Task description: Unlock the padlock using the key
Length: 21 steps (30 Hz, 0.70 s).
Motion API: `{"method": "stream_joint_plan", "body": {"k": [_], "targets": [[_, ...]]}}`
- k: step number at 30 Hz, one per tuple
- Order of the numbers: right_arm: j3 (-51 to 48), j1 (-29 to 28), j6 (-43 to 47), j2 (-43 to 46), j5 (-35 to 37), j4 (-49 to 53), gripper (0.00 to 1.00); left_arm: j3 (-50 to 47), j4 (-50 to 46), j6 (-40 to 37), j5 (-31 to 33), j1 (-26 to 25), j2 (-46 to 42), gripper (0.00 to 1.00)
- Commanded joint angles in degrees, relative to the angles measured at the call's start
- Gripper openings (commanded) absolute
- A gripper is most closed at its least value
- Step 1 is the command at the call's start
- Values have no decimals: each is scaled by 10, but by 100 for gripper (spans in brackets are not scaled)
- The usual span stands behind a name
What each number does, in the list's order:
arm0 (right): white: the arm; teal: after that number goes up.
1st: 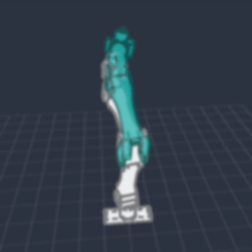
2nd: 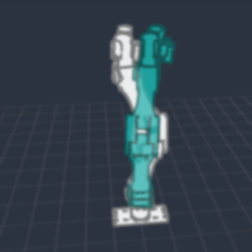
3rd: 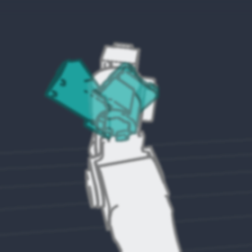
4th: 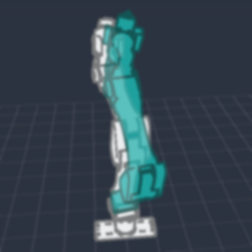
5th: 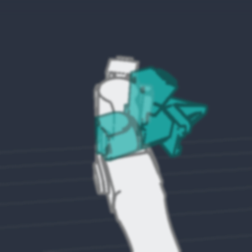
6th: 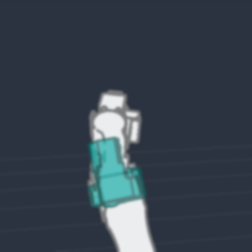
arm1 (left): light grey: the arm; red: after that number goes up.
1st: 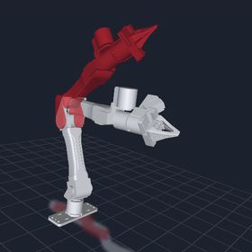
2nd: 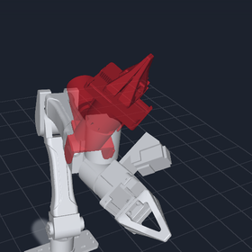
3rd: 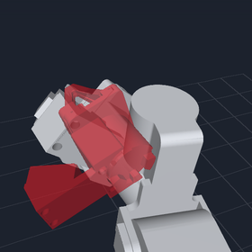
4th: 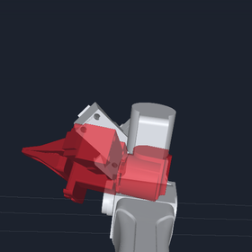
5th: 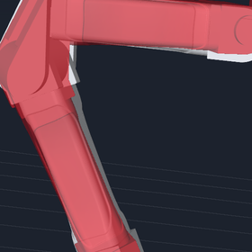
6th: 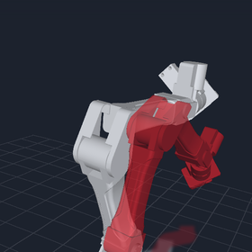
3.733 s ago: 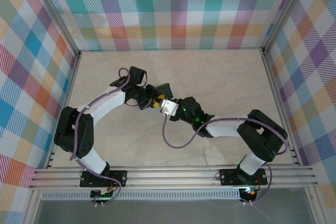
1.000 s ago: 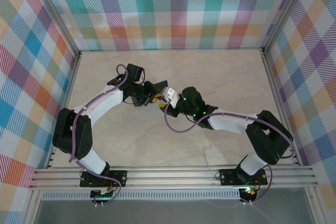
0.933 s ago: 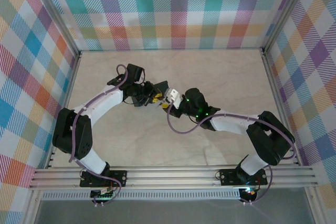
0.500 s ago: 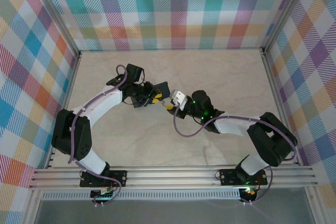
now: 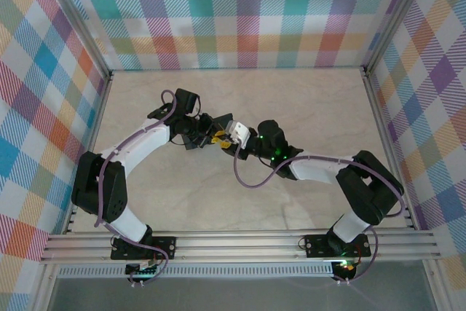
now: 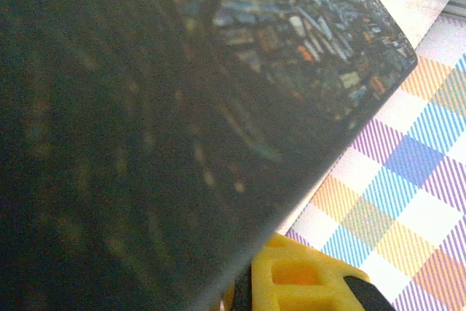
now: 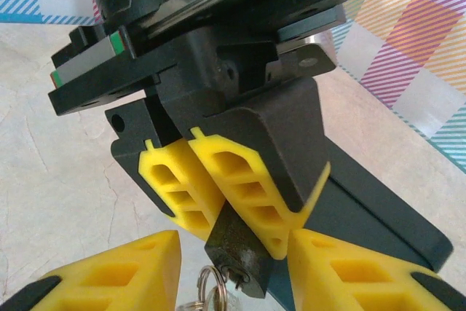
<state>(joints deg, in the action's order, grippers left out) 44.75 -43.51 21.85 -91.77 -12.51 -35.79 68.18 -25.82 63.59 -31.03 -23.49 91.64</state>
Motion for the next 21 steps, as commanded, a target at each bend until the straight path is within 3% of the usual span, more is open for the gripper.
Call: {"method": "stream_joint_plan", "body": {"k": [1, 5, 14, 21], "targets": [[20, -4, 8, -14, -13, -8, 42, 11, -2, 0, -21, 1, -22, 13], [25, -4, 10, -24, -1, -8, 37, 11, 0, 1, -25, 1, -25, 13], [30, -4, 14, -40, 26, 9, 13, 10, 0, 7, -26, 1, -29, 13], [25, -4, -11, -28, 37, 31, 3, 29, -55, -14, 24, 4, -44, 55]]}}
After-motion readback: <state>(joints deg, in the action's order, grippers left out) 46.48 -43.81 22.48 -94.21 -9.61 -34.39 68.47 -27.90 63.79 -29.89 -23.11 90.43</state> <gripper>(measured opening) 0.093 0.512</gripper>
